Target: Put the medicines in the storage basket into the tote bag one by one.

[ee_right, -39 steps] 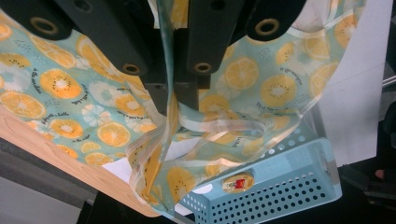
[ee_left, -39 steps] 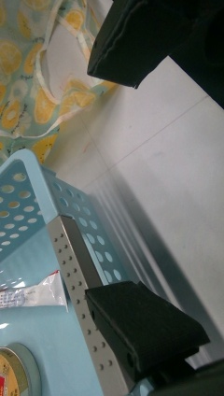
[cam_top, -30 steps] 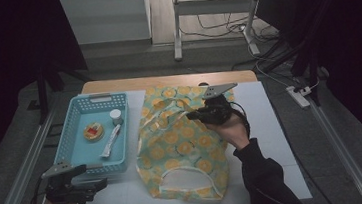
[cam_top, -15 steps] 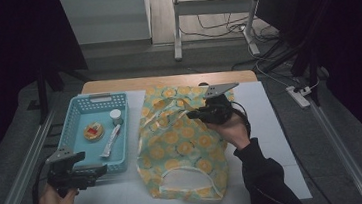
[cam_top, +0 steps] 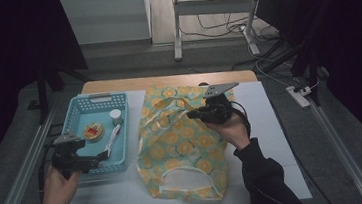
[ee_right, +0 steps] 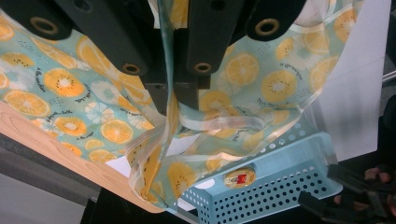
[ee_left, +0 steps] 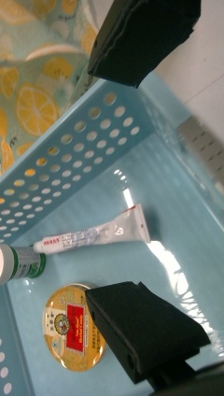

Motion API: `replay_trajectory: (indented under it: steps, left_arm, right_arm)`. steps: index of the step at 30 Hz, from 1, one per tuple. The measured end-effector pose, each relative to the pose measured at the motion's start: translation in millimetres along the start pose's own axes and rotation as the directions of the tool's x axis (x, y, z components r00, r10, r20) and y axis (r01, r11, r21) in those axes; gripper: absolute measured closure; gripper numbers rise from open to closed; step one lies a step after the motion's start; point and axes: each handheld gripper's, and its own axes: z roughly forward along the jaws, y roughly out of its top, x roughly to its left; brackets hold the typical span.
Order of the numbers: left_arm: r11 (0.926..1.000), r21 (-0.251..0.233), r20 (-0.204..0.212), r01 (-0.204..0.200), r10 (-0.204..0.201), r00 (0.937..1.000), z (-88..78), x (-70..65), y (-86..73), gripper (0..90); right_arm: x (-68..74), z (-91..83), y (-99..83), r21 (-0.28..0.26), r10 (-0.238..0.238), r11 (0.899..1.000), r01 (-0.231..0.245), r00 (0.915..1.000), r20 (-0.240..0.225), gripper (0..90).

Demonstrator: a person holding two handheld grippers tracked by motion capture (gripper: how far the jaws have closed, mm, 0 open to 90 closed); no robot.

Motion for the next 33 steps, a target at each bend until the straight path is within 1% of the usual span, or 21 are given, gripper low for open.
replay_trajectory:
  steps: [7, 12, 17, 21, 22, 24, 26, 29, 33]
  left_arm:
    - [0.9997, 0.016, -0.027, 0.016, -0.016, 0.9995, 9.6, 9.9, 13.6, 0.4]
    - [0.9994, 0.032, -0.041, 0.01, -0.008, 0.9991, 17.9, 19.0, 21.1, 0.5]
    - [0.999, 0.043, -0.055, 0.013, -0.01, 0.9984, 25.0, 26.9, 25.7, 0.6]
    - [0.9988, 0.046, -0.058, 0.018, -0.015, 0.9982, 28.5, 32.1, 30.0, 0.7]
    - [0.998, 0.058, -0.058, 0.024, -0.021, 0.9981, 29.5, 33.3, 31.9, 0.9]
    - [0.9977, 0.066, -0.068, 0.015, -0.011, 0.9977, 31.5, 35.5, 35.6, 1.0]
    - [0.9974, 0.071, -0.076, 0.017, -0.011, 0.9971, 34.5, 37.7, 39.4, 1.1]
    - [0.9967, 0.079, -0.078, 0.019, -0.013, 0.9968, 40.3, 40.9, 43.9, 1.0]
    - [0.994, 0.106, -0.094, 0.023, -0.013, 0.9954, 49.3, 46.4, 47.6, 0.7]
  right_arm:
    - [0.8, -0.4, 0.7, -0.003, -0.002, 1.0, 0.002, 1.0, 0.004, 89.6]
    - [0.8, -1.3, 1.0, -0.007, -0.005, 1.0, 0.005, 1.0, 0.003, 89.5]
    - [0.4, -1.3, 0.8, -0.003, -0.005, 1.0, 0.006, 1.0, 0.006, 89.5]
    - [0.9, -0.7, 0.9, -0.002, -0.008, 1.0, 0.008, 0.9999, 0.007, 89.5]
    - [1.0, -0.4, 0.9, -0.001, -0.01, 1.0, 0.01, 0.9999, 0.006, 89.5]
    - [1.3, 0.0, 1.0, 0.001, -0.011, 1.0, 0.011, 0.9999, 0.006, 89.5]
    - [1.6, 0.1, 1.0, 0.0, -0.011, 1.0, 0.011, 0.9999, 0.007, 89.5]
    - [1.8, -0.4, 1.3, 0.0, -0.013, 1.0, 0.013, 0.9999, 0.008, 89.5]
    - [1.7, -0.9, 1.3, -0.001, -0.015, 1.0, 0.015, 0.9998, 0.01, 89.5]
